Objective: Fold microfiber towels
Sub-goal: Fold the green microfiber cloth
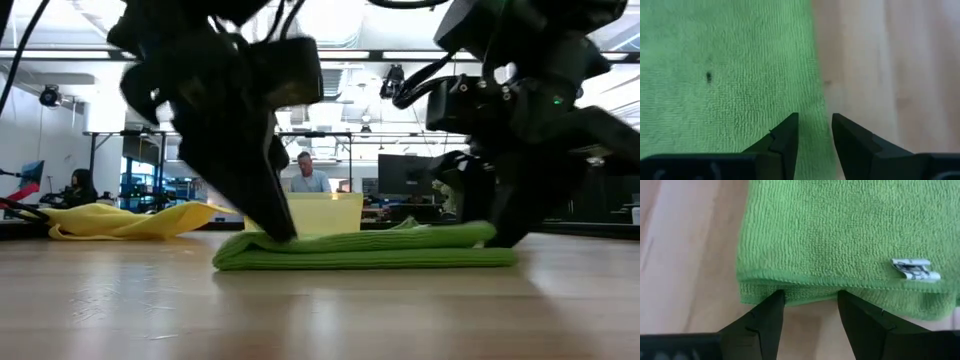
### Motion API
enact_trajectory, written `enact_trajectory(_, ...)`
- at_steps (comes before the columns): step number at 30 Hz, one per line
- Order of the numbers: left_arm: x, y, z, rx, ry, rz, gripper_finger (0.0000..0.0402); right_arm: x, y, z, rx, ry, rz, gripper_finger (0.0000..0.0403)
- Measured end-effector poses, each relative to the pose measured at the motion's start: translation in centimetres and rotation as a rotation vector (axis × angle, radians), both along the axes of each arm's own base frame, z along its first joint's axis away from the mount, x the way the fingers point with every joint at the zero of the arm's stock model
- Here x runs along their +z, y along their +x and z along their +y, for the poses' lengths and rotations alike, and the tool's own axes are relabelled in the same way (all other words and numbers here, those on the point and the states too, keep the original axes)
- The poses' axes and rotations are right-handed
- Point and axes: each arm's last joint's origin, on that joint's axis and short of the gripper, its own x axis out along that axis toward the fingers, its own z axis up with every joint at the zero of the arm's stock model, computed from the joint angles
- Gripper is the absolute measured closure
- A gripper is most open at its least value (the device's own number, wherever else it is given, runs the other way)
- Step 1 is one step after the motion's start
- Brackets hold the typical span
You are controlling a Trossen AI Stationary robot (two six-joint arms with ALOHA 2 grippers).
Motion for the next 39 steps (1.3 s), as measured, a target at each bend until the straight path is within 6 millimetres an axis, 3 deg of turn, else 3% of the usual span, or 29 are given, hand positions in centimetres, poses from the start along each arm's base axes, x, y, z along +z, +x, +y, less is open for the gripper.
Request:
enact_trajectory(9, 3.9, -1.6, 0.1, -0.001, 0.002, -0.057, 0.0297, 1.6, -0.9, 0.4, -0.166, 0.102, 0.013, 0.022)
enact_trajectory(18, 4.5, -3.9, -3.1, -0.142, 0.198, -0.091, 0.0297, 3.5, -1.3, 1.8, -0.095, 0.148, -0.083, 0.022)
enact_trajectory(26, 2.2, -3.7, -3.7, -0.252, 0.401, -0.062, 0.0297, 3.7, -1.0, 3.7, 0.238, 0.02, -0.233, 0.022)
enact_trajectory(39, -1.4, -2.7, -3.7, -0.339, 0.392, 0.03, 0.0297, 3.2, -0.9, 3.0, 0.357, -0.08, -0.244, 0.022)
